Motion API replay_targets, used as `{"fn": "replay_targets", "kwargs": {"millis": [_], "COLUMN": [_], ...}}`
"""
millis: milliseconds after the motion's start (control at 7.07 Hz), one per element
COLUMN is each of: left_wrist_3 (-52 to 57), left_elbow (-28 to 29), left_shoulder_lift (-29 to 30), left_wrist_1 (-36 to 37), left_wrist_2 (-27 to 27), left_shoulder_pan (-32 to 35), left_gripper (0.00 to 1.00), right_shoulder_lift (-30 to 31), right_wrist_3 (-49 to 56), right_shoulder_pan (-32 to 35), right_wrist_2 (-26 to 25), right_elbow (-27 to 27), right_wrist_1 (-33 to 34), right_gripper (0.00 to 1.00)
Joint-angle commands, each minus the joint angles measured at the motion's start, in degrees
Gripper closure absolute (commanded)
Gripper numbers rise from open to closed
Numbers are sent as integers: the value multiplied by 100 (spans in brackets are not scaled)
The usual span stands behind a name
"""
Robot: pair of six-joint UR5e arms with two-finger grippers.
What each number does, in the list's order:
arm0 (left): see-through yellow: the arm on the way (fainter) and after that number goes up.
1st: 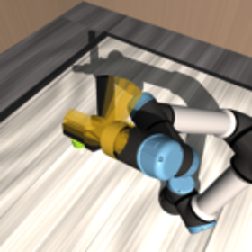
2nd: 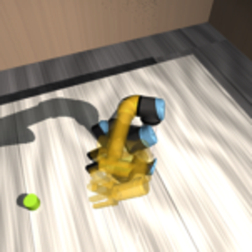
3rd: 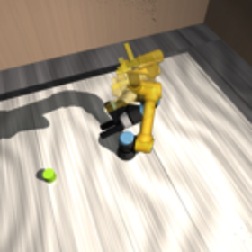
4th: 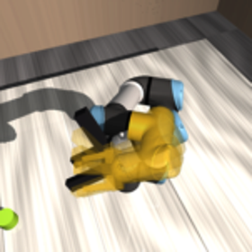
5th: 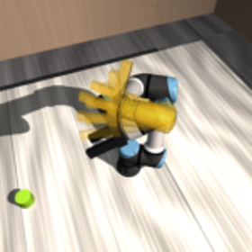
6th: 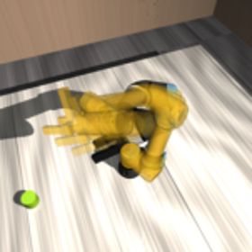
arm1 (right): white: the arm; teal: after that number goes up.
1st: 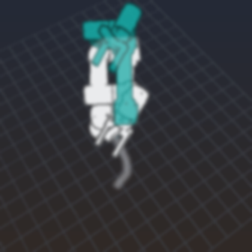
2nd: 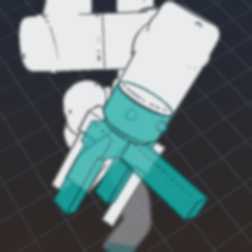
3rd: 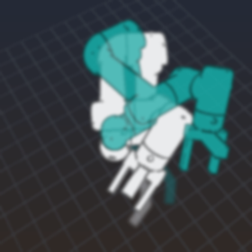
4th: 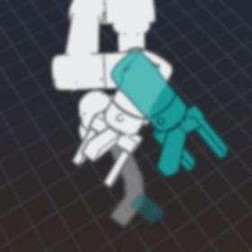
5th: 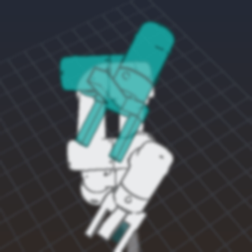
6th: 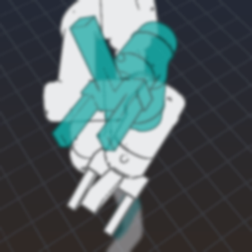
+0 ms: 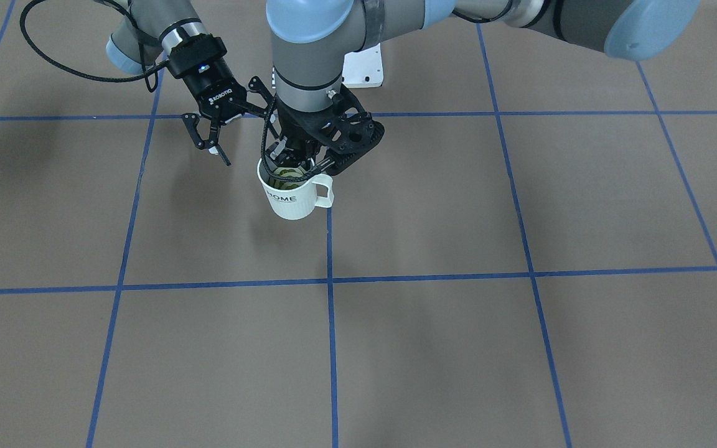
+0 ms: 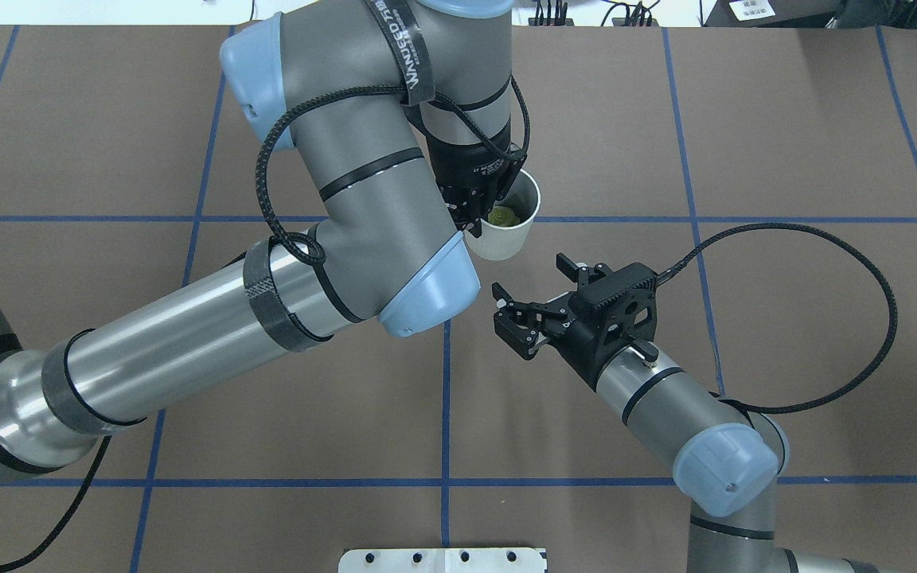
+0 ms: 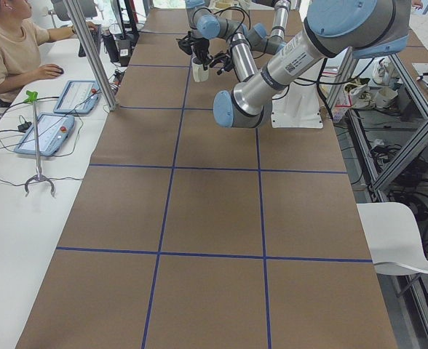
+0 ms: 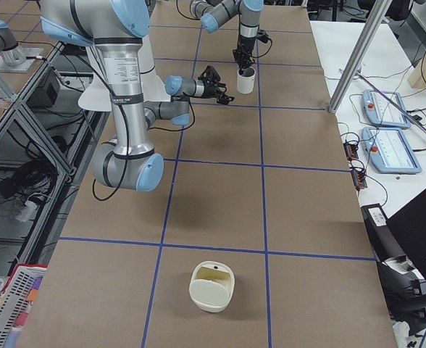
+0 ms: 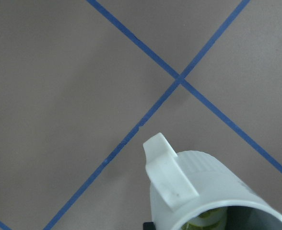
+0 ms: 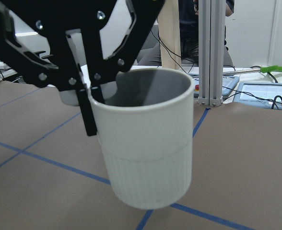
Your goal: Left arm hands cup to right arm to dump lemon
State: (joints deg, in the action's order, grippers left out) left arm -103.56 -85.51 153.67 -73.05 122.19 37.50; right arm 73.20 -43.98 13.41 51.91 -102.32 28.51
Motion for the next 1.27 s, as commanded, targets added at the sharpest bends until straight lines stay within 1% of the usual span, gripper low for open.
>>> {"fn": "replay_targets", "kwargs": {"millis": [0, 424, 1131], "left_wrist_3": [3, 3, 3], "left_elbow": [-9, -10, -62], "left_shoulder_lift": [-4, -4, 5], "left_wrist_1": [1, 10, 19], "left_wrist_2": [15, 7, 33], "left_shoulder_pan": [-41, -181, -217], "left_gripper": [100, 100, 100], "right_shoulder_lift": [-139, -305, -323], "right_wrist_3": [187, 276, 276], "right_shoulder_pan": [47, 153, 188], "right_wrist_2": [-93, -93, -154], "right_elbow": [99, 98, 125], "right_wrist_1": [-29, -65, -12], "right_gripper": [1, 1, 1]}}
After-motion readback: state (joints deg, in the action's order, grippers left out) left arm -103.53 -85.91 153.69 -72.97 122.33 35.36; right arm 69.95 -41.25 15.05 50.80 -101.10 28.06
